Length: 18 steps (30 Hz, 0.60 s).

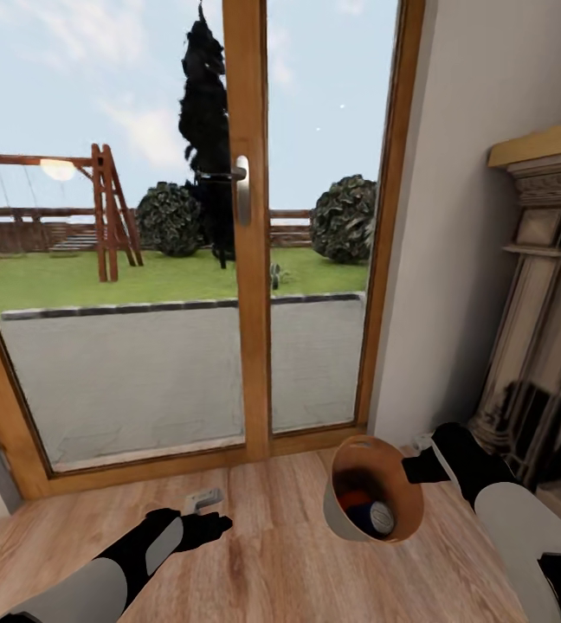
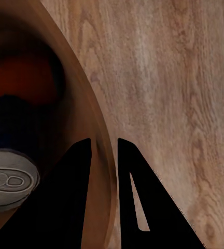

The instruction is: Put the three can of soda from the living room inside the tash can in the kitchen.

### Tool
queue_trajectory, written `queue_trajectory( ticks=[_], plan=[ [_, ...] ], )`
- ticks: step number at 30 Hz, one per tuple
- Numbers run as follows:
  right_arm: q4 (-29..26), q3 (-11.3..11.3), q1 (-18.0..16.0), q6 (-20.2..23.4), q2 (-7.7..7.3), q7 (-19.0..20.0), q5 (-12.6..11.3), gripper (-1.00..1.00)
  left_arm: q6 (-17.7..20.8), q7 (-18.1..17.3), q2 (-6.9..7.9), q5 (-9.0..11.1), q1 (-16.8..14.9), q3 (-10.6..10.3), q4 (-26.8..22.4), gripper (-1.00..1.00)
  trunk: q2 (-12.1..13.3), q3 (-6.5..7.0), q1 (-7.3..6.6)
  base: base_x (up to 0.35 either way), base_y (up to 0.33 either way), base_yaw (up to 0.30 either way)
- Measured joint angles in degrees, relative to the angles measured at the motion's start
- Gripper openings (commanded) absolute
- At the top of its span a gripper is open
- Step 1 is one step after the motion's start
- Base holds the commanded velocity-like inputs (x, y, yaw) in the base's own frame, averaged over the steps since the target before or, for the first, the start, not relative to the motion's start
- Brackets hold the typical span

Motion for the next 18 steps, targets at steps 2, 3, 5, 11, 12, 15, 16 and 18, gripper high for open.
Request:
queue_trajectory(
  ticks=[2,3,5,11,12,15,16,18],
  plan=[
    [0.0,-0.03,0.0,0.09,0.03,0.05,-0.59,-1.0,0.0,0.0,0.0,0.01,0.0,0.0,0.0,1.0,0.0,-0.01,0.0,0.0,0.059,-0.012],
    [0.0,-0.03,0.0,0.12,0.05,0.06,-0.81,-1.0,-0.01,0.0,0.0,0.01,0.0,0.0,0.0,1.0,0.0,-0.01,0.0,0.0,0.034,-0.007],
    [-0.01,0.01,-0.01,0.11,0.07,0.04,-0.76,-1.0,-0.02,-0.01,-0.03,0.03,0.0,0.0,-0.01,1.0,0.0,-0.01,0.0,0.0,0.03,-0.004],
    [0.0,-0.01,-0.01,0.04,-0.02,0.02,-0.36,-1.0,-0.03,0.0,-0.31,0.06,0.0,0.0,0.0,1.0,0.0,-0.01,0.0,0.0,0.079,-0.001],
    [0.0,-0.02,-0.01,0.09,-0.02,0.05,-0.67,-1.0,-0.03,-0.01,-0.34,0.07,0.0,0.0,0.0,1.0,0.0,-0.01,0.0,0.0,0.044,0.0],
    [0.0,-0.04,0.0,0.15,-0.05,0.05,-0.7,-1.0,-0.09,-0.01,-0.41,0.08,0.0,0.0,0.0,1.0,0.0,-0.01,0.0,0.0,0.025,-0.016],
    [0.0,-0.03,0.0,0.13,-0.05,0.03,-0.48,-1.0,-0.1,-0.01,-0.41,0.08,0.0,0.0,0.0,1.0,0.0,-0.02,0.0,0.0,0.015,-0.05],
    [0.0,-0.01,-0.01,0.1,-0.02,0.02,-0.21,-1.0,-0.1,-0.01,-0.42,0.08,0.0,0.0,0.0,1.0,0.0,-0.03,0.0,0.0,0.008,-0.093]
  ],
)
